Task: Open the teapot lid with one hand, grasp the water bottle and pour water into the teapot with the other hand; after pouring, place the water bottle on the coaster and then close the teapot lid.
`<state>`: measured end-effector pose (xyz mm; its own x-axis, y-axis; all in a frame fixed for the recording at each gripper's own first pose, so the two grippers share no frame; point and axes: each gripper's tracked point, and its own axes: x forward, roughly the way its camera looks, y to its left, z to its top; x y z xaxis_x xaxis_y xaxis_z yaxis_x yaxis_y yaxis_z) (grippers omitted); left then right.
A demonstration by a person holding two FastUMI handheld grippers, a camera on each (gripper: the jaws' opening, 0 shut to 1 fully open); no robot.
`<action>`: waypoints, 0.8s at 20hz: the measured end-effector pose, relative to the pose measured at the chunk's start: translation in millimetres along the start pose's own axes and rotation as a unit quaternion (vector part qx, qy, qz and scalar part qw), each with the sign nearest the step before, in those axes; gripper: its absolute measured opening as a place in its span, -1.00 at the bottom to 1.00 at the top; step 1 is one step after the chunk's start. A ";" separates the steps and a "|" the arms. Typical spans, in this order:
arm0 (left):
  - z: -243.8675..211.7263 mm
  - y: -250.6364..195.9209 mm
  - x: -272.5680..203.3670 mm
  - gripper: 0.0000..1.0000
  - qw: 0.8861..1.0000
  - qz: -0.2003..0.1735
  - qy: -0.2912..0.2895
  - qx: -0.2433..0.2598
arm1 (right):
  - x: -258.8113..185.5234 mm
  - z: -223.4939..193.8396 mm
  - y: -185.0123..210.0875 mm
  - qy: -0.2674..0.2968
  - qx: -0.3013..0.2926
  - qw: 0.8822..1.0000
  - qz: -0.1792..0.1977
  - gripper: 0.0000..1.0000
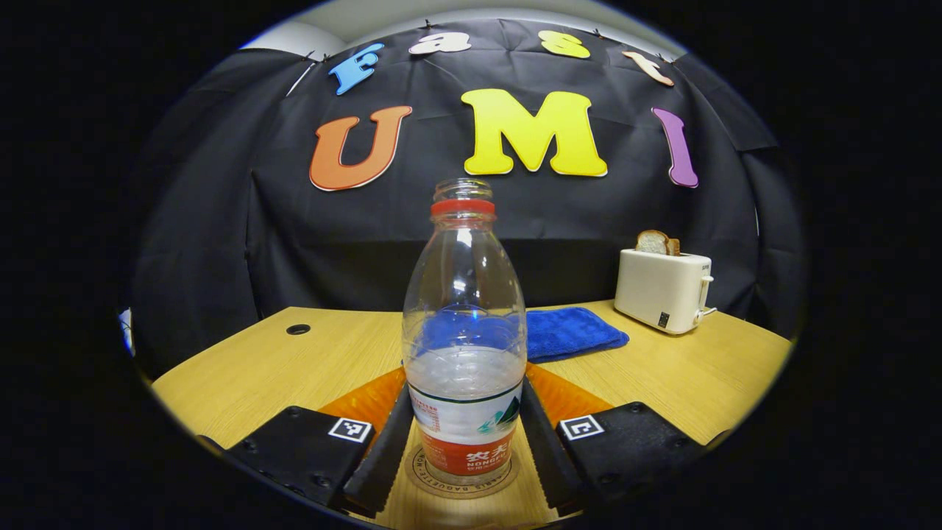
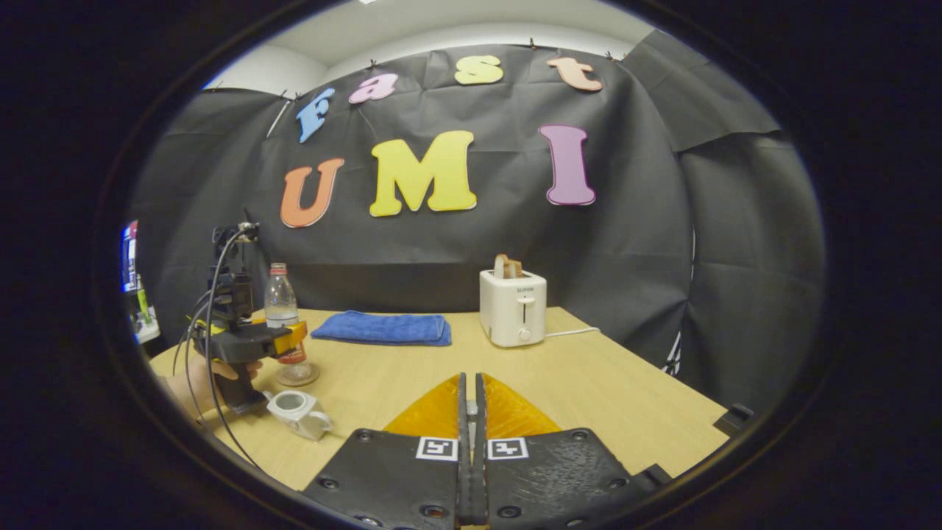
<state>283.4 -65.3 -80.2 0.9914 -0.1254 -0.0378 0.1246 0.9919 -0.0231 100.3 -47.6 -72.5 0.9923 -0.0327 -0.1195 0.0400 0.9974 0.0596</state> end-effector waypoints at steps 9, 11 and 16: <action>-8.9 -0.6 -0.6 0.74 1.000 -0.005 0.009 0.010 | -1.1 -1.6 1.1 0.002 -0.006 1.000 -0.001 -1.00; -7.0 -1.8 -3.2 0.82 1.000 -0.009 0.007 0.006 | -1.0 -1.3 1.6 0.003 -0.009 1.000 -0.002 -1.00; 0.4 -2.4 -10.2 0.85 1.000 -0.012 0.001 0.009 | -2.6 -0.6 1.2 0.001 -0.010 1.000 -0.003 -1.00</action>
<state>273.0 -66.4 -79.4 0.9879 -0.1500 -0.0392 0.1498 0.9887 -0.0062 97.7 -46.2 -72.7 0.9917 -0.0383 -0.1227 0.0433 0.9983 0.0382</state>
